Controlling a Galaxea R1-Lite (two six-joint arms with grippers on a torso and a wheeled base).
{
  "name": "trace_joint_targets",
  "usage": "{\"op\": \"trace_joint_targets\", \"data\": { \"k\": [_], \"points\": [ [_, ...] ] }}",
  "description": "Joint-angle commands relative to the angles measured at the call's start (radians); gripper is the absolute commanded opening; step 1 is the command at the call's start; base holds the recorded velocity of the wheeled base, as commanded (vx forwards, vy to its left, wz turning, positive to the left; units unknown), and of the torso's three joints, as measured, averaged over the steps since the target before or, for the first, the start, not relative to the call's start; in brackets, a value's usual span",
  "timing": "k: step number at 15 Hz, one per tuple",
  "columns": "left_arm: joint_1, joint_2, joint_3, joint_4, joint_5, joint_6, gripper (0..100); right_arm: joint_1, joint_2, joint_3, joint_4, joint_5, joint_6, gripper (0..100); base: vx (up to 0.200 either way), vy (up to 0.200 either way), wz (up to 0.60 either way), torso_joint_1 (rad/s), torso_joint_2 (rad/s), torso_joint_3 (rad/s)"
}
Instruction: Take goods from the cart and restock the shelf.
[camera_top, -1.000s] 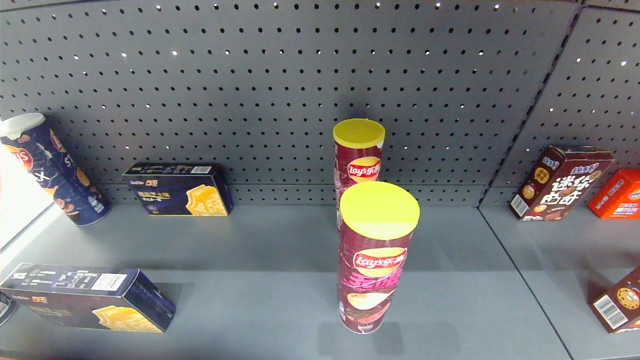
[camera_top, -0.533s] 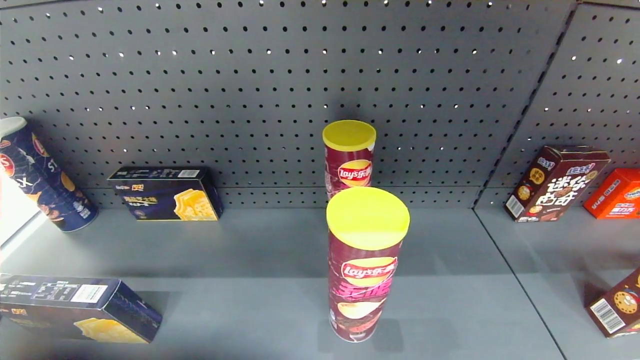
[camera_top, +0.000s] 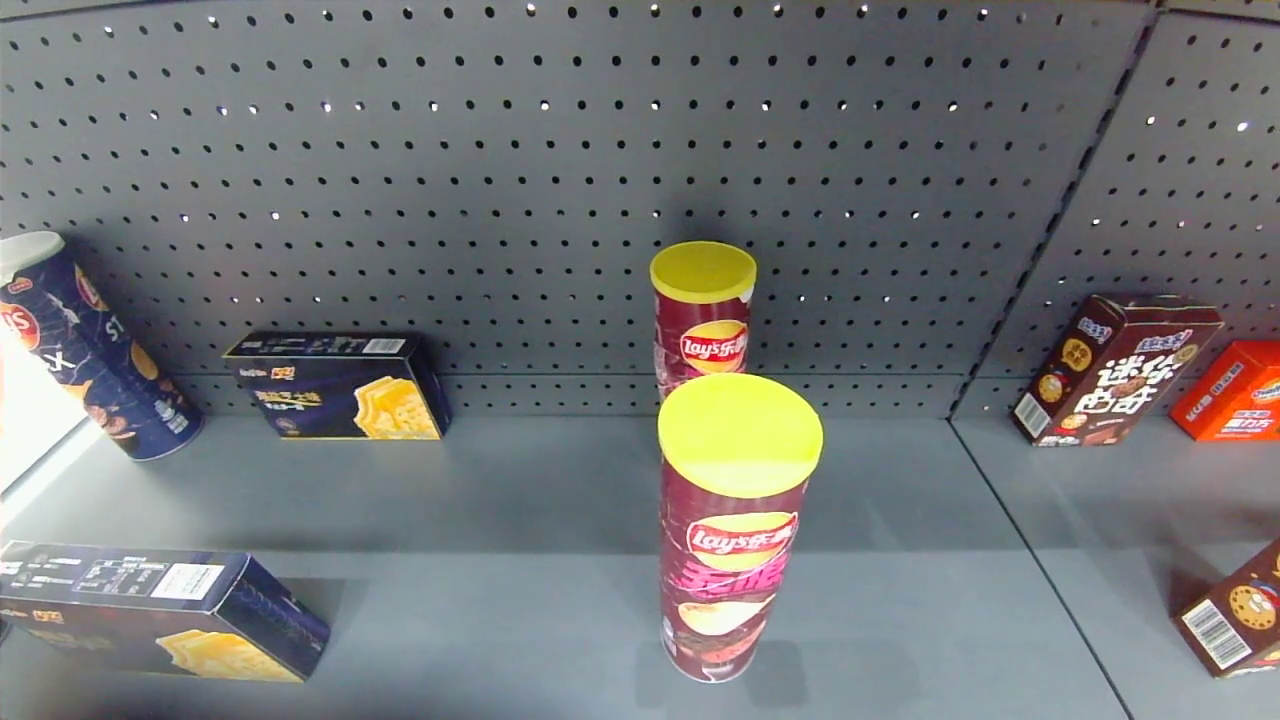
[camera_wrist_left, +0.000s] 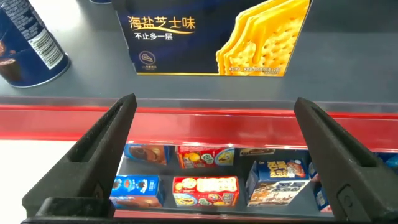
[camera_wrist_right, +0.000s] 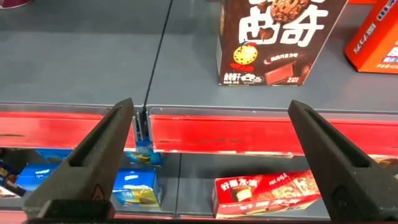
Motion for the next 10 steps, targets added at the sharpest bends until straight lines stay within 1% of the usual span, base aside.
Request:
{"op": "trace_joint_targets", "data": {
  "k": [1,6,10],
  "points": [
    [0.000,0.000,0.000,0.000,0.000,0.000,100,0.000,0.001,0.000,0.000,0.000,-0.001,100,0.000,0.000,0.00,0.000,0.00,0.000],
    [0.000,0.000,0.000,0.000,-0.004,0.004,100,0.000,0.001,0.000,0.000,0.000,-0.001,100,0.000,0.000,0.00,0.000,0.00,0.000],
    [0.000,0.000,0.000,0.000,-0.004,0.001,100,0.000,0.001,0.000,0.000,0.000,-0.001,100,0.000,0.000,0.00,0.000,0.00,0.000]
  ]
}}
